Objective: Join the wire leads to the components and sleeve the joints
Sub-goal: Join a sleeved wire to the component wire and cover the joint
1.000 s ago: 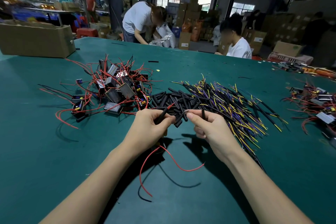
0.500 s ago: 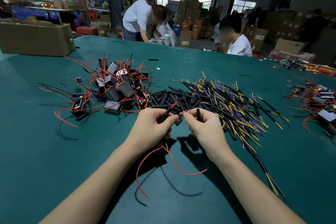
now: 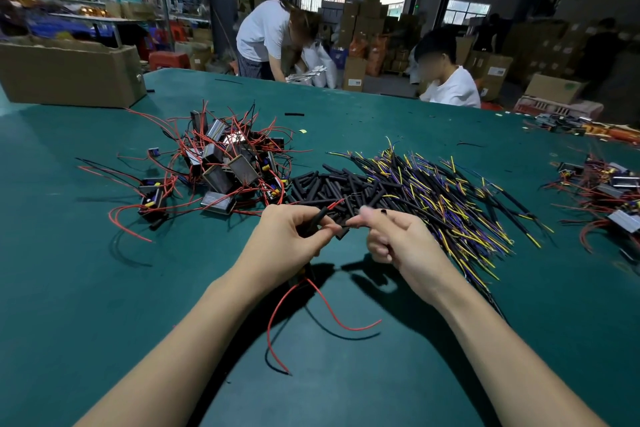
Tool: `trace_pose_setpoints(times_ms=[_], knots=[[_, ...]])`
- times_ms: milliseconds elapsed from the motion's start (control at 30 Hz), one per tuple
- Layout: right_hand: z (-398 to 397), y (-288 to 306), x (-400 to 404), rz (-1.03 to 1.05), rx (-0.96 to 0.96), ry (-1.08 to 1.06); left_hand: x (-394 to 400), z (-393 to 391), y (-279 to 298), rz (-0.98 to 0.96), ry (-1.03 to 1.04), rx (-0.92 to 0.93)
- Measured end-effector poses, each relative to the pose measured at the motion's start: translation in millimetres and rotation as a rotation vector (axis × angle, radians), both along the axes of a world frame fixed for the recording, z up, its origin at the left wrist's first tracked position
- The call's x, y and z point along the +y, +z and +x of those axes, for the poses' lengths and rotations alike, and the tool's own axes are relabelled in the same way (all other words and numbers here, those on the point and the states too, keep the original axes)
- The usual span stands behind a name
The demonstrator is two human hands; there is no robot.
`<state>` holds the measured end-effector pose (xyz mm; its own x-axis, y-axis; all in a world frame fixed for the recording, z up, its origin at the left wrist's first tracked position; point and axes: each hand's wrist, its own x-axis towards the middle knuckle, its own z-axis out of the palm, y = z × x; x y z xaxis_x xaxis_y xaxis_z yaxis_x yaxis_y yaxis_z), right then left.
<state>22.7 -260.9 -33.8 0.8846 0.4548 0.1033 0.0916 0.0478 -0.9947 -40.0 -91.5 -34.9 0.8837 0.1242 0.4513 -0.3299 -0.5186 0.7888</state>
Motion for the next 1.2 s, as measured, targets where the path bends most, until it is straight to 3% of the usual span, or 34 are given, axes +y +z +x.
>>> trace_pose_setpoints(times_ms=[133, 233, 567, 833, 933, 1033, 1200], knots=[[0.3, 2.2, -4.1, -0.276, -0.358, -0.059, 3.2, 1.0, -2.8, 0.100, 0.030, -0.011], [1.2, 3.3, -2.0, -0.384, -0.433, -0.113, 2.2, 0.3, -1.9, 0.211, 0.055, -0.038], [-2.9, 11.6, 4.0, 0.027, 0.441, -0.041, -0.6, -1.6, 4.3, 0.308, 0.020, -0.200], [-2.3, 8.1, 9.0, 0.121, 0.609, -0.087, -0.6, -0.3, 0.6, 0.283, -0.020, -0.144], [-2.8, 4.1, 7.1, 0.057, 0.356, -0.060, 0.1, -0.3, 0.4, 0.144, -0.036, -0.070], [-5.0, 2.1, 5.9, -0.144, -0.132, -0.092, 1.1, -1.0, 2.1, -0.003, -0.019, 0.025], [-7.5, -1.4, 3.8, -0.528, -0.931, -0.223, -3.7, 0.8, 4.7, -0.066, 0.043, 0.205]])
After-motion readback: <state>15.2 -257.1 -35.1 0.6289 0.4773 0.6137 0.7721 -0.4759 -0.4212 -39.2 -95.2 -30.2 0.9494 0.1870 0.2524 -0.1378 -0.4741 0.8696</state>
